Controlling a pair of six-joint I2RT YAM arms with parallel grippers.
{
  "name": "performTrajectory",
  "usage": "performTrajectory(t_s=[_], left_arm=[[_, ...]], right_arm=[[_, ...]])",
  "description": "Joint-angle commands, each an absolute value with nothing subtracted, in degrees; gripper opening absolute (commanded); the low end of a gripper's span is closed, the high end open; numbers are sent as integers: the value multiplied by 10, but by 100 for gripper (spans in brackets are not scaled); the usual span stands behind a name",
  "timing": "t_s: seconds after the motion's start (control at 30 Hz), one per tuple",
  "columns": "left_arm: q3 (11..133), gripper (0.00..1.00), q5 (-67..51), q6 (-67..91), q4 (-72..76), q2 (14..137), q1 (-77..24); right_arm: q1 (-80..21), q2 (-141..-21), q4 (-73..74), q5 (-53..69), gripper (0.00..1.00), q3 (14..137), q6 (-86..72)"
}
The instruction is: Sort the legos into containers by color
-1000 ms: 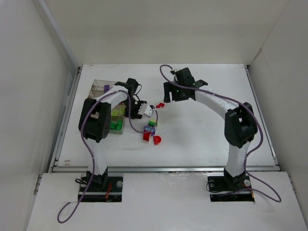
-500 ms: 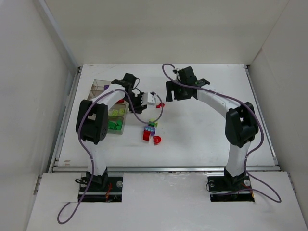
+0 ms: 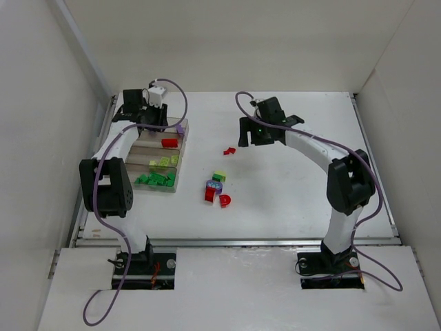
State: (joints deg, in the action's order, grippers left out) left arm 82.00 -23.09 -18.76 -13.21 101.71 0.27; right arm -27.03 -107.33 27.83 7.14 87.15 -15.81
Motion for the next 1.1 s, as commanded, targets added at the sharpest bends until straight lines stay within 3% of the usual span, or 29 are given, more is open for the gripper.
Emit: performTrajectory(t_s=[0.0, 0.23, 0.3, 0.4, 0.43, 0.53, 0.6, 0.73, 0.77, 0.9, 1.07], left_arm=[[802, 8, -186, -133, -107, 1002, 10], [805, 14, -172, -143, -120, 1030, 21], [780, 31, -192, -163, -108, 1016, 26], [760, 42, -199, -177, -102, 1003, 26], [760, 52, -199, -187, -102, 1003, 26], [749, 63, -205, -208, -97, 989, 26], [744, 77, -212, -230, -86, 978, 26], [769, 79, -212, -294, -95, 962, 12], [786, 100, -212, -311, -104, 956, -2], [824, 100, -205, -444, -131, 956, -77], [830, 100, -223, -536, -99, 946, -160]], right_arm=[[-270, -1047, 254, 76, 82, 876, -171], [-270, -1040, 254, 65, 82, 871, -191], [-270, -1034, 254, 60, 82, 858, -191], [-275, -1028, 254, 60, 82, 852, -196], [-275, -1023, 254, 54, 83, 852, -196], [-275, -1018, 254, 54, 83, 852, -201], [-275, -1018, 254, 48, 84, 852, -201], [-275, -1006, 254, 48, 84, 846, -201], [-275, -999, 248, 48, 86, 840, -201], [-275, -986, 241, 42, 86, 821, -201], [-267, -944, 253, -5, 96, 803, -196]])
